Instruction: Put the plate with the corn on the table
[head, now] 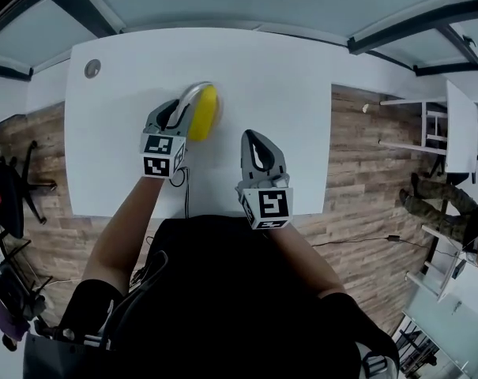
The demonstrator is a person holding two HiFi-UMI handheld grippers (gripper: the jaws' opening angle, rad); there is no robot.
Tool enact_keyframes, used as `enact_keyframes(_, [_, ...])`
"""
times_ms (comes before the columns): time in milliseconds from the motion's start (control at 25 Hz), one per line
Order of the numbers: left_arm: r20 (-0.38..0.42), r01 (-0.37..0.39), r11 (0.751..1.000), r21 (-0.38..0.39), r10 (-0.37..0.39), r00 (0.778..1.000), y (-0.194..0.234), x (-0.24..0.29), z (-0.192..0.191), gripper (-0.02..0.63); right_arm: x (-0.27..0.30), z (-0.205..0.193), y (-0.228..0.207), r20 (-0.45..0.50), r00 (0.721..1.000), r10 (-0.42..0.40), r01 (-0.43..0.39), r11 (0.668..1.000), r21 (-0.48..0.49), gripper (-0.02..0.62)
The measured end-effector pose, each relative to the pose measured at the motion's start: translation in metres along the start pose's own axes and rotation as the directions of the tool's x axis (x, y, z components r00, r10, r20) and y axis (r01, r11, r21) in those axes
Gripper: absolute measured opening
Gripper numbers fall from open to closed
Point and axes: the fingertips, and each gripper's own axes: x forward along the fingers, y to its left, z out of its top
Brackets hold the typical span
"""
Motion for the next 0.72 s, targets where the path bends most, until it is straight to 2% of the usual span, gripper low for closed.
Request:
enact_keyframes(200, [0.167, 0.003, 1.0, 0.024, -0.007, 0.986, -0.032, -0.048, 0.052, 0.11, -0.001, 0.024, 0.007, 0.062, 0.998, 0.016, -0.014, 0.999, -0.033, 0.002])
enact_keyframes(240, [0.201, -0.001, 1.0, 0.025, -0.004, 0.98, -0.038, -0.059, 0.061, 0.071, -0.002, 0.031, 0.01, 0.079, 0.997, 0.019, -0.016, 0.999, -0.04, 0.002])
enact_keyframes(280, [0.238, -0.007, 0.999, 0.033, -0.001, 0.971, -0.044, -0.071, 0.07, 0.013, -0.004, 0.039, 0.013, 0.098, 0.995, 0.022, -0.018, 0.999, -0.047, 0.002])
enact_keyframes(320, [0.278, -0.01, 0.999, 0.05, -0.004, 0.961, -0.051, -0.083, 0.08, 0.005, -0.007, 0.046, 0.016, 0.118, 0.993, 0.026, -0.02, 0.998, -0.052, 0.002])
enact_keyframes(480, [0.405, -0.008, 0.99, 0.142, -0.05, 0.913, -0.08, -0.125, 0.113, 0.005, -0.02, 0.073, 0.033, 0.201, 0.979, 0.043, -0.031, 0.997, -0.064, 0.002])
enact_keyframes(720, [0.497, 0.003, 0.983, 0.183, -0.095, 0.863, -0.1, -0.169, 0.132, 0.005, -0.036, 0.094, 0.068, 0.28, 0.956, 0.086, -0.054, 0.991, -0.119, 0.002])
